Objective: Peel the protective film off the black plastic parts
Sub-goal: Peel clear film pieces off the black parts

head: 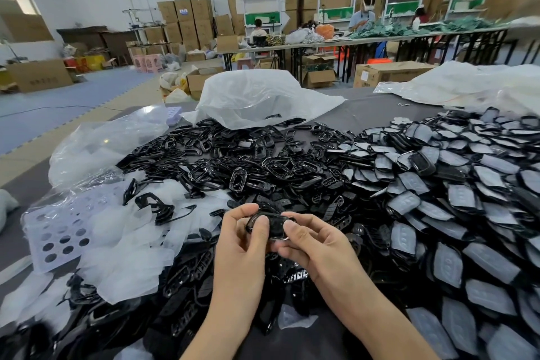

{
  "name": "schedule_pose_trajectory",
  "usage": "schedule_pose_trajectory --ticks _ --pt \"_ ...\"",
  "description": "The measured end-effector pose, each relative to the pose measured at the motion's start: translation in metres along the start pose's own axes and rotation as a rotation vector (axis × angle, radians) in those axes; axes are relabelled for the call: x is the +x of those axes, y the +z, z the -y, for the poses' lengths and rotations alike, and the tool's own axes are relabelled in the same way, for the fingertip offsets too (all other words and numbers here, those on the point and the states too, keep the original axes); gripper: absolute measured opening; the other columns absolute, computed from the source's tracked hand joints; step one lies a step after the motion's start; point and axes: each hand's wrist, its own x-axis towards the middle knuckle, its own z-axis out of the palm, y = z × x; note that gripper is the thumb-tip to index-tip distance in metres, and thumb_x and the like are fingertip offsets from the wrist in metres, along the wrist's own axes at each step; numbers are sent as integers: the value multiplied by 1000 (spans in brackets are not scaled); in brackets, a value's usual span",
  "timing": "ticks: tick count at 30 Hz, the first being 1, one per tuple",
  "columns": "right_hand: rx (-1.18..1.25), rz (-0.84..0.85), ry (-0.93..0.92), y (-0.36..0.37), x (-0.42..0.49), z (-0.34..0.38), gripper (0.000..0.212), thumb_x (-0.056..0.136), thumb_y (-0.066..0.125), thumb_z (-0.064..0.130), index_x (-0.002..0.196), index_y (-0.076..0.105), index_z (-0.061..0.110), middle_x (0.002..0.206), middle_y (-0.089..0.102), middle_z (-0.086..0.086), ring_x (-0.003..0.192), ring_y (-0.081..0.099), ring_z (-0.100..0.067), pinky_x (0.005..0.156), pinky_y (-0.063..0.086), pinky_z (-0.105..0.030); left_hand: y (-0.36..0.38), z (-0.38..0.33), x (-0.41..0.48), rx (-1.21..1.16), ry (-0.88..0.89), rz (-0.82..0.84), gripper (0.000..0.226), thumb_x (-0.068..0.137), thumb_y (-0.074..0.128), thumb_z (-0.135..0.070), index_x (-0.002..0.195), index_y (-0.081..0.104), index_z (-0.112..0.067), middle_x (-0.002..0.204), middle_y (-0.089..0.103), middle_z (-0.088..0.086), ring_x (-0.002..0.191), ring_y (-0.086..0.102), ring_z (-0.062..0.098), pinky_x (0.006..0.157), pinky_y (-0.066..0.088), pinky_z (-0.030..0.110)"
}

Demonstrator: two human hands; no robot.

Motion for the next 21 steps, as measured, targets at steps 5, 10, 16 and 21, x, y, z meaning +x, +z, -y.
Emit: schedule_pose_trajectory --ticks 5,10,16,21 --pt "-40 7 -15 0 -1 3 22 75 77 23 95 79 13 85 72 -13 76 73 -22 70 59 -23 -4 0 -2 398 265 33 21 99 56 -22 107 56 -40 97 64 -22 79 63 2 67 45 9" --pt "-415 -42 -152 -4 -3 6 13 86 76 21 93 74 32 82 75 -4 74 73 -17 69 57 -21 -14 0 4 500 289 58 22 92 68 -19 93 65 -41 89 65 -25 82 63 -1 72 42 6" --pt "-663 -139 -242 -12 0 2 24 93 72 19 86 64 41 77 73 3 65 70 -8 63 54 -19 -25 -1 10 762 379 47 15 98 52 -37 111 60 -41 97 66 -26 91 62 -2 79 47 14" --pt "-674 -210 -284 -19 3 1 21 92 72 25 88 62 42 75 70 9 64 68 -7 62 55 -22 -52 4 26 1277 311 -84 29 95 59 -26 122 63 -18 112 67 2 108 58 28 92 45 42"
